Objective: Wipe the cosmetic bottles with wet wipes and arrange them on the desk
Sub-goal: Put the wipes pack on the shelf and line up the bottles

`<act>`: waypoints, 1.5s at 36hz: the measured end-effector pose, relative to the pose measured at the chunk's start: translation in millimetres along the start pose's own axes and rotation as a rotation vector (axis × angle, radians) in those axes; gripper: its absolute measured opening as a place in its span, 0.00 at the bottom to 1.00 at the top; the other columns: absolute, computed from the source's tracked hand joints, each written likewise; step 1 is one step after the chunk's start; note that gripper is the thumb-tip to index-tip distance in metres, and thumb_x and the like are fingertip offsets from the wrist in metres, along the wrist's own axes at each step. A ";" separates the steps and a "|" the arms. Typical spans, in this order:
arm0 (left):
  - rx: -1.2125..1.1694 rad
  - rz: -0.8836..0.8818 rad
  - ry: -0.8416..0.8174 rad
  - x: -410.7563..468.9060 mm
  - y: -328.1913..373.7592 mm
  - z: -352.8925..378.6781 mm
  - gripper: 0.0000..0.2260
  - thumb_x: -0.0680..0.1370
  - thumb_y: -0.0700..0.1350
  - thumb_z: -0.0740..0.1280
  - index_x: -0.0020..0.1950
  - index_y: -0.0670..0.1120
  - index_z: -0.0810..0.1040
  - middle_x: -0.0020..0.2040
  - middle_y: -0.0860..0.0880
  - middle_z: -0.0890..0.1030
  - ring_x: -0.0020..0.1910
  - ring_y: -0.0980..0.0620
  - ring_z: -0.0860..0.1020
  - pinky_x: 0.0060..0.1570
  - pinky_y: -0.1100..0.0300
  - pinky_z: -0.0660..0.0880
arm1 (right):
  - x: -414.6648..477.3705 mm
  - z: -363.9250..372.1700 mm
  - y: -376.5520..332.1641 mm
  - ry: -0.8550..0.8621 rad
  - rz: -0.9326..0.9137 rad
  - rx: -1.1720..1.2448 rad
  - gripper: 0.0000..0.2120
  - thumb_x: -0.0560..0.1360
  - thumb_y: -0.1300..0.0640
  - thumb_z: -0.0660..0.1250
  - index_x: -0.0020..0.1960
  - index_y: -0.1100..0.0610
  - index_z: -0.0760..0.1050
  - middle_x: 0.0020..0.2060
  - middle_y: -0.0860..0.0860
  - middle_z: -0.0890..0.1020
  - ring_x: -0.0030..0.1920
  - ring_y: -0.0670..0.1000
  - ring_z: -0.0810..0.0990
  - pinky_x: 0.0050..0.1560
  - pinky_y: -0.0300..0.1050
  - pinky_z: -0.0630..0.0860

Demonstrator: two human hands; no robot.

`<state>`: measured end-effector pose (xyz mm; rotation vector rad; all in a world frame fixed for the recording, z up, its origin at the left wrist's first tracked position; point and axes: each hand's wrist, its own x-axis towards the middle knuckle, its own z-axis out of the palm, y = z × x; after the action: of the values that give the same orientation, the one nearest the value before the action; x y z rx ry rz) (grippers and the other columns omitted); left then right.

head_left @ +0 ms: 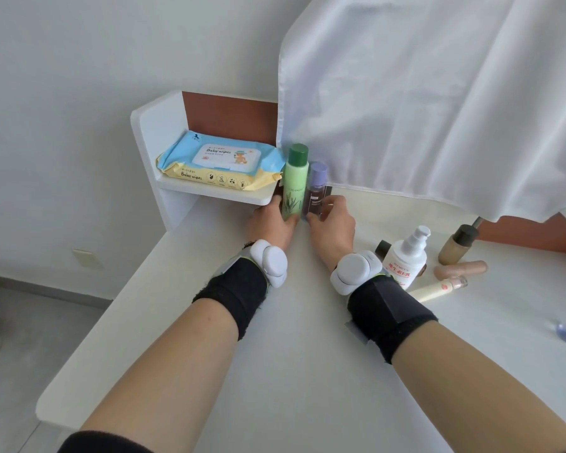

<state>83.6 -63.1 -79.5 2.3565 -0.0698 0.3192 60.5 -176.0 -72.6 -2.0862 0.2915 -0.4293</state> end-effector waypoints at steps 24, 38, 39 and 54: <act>0.021 -0.018 -0.019 -1.8 1.0 0.2 0.14 0.76 0.51 0.68 0.58 0.45 0.75 0.56 0.45 0.81 0.55 0.41 0.77 0.51 0.54 0.73 | 2.2 2.8 2.9 0.026 0.007 0.000 0.15 0.73 0.58 0.70 0.58 0.57 0.71 0.52 0.53 0.81 0.51 0.56 0.79 0.52 0.48 0.73; -0.079 -0.049 0.005 -22.3 9.5 -5.1 0.21 0.74 0.44 0.71 0.65 0.42 0.73 0.61 0.43 0.79 0.60 0.41 0.75 0.58 0.55 0.70 | -24.4 -12.8 4.1 -0.063 -0.039 -0.050 0.21 0.75 0.58 0.71 0.64 0.58 0.67 0.59 0.55 0.76 0.57 0.56 0.77 0.56 0.47 0.71; -0.082 -0.056 -0.001 -23.6 7.6 -5.4 0.21 0.74 0.44 0.71 0.65 0.42 0.73 0.61 0.42 0.78 0.61 0.42 0.75 0.58 0.55 0.69 | -27.8 -11.3 5.1 -0.078 -0.050 -0.063 0.21 0.75 0.57 0.70 0.65 0.58 0.67 0.59 0.55 0.76 0.57 0.56 0.76 0.56 0.46 0.70; -0.097 0.026 0.050 -127.8 48.1 -10.9 0.11 0.76 0.45 0.66 0.58 0.46 0.76 0.52 0.50 0.80 0.51 0.47 0.77 0.52 0.55 0.72 | -124.3 -91.3 26.7 0.003 -0.308 -0.019 0.10 0.76 0.63 0.66 0.57 0.61 0.75 0.54 0.52 0.79 0.50 0.51 0.78 0.52 0.48 0.76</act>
<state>-49.2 -95.8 -71.2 2.2514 -0.0895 0.3789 -91.3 -214.1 -74.3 -2.1553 -0.0270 -0.6145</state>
